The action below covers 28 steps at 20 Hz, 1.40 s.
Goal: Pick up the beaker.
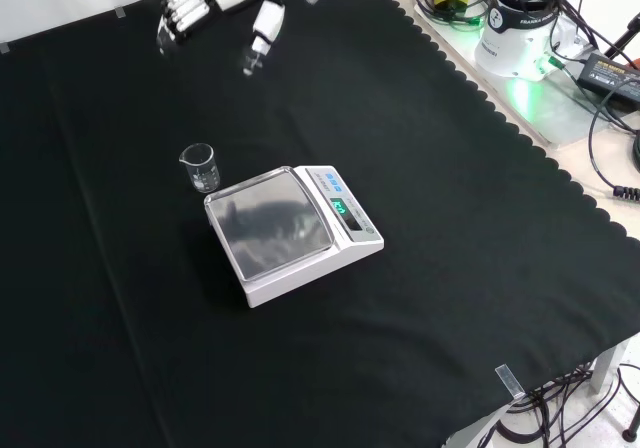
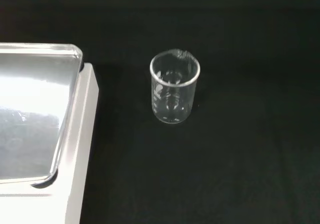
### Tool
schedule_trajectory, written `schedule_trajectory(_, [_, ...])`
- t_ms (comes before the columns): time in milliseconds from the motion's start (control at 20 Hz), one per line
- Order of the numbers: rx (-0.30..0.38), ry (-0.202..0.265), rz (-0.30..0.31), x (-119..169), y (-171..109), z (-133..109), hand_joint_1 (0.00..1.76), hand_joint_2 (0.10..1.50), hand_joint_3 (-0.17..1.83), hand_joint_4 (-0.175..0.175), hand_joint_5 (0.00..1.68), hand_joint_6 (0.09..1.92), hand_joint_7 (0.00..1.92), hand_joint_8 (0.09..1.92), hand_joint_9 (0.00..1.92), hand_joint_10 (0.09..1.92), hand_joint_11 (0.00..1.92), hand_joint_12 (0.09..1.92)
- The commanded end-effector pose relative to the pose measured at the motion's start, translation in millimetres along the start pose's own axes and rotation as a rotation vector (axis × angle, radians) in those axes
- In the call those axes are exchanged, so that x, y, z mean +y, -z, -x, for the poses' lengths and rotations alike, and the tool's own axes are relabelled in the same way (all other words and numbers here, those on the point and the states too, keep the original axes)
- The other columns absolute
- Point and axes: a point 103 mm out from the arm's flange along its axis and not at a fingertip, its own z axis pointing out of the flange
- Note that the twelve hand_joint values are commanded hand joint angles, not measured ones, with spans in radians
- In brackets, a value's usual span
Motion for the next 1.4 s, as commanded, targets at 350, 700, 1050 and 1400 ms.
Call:
schedule_trajectory(350, [0.013,0.052,-0.094,57.2,-73.7,-14.5,0.43,0.98,0.17,-0.175,0.14,0.09,0.00,0.43,0.00,0.61,0.02,1.48])
schedule_trajectory(700, [0.008,0.052,-0.139,66.7,-95.7,-17.2,0.45,0.97,0.17,-0.175,0.13,0.09,0.00,0.42,0.00,0.60,0.02,1.48])
schedule_trajectory(1050, [-0.012,0.033,-0.165,87.1,-112.5,-15.5,0.48,0.98,0.17,-0.172,0.14,0.09,0.00,0.44,0.00,0.59,0.01,1.48])
schedule_trajectory(1400, [-0.003,0.001,-0.196,105.4,-123.1,9.9,0.49,0.98,0.18,-0.172,0.15,0.09,0.00,0.48,0.00,0.57,0.00,1.46])
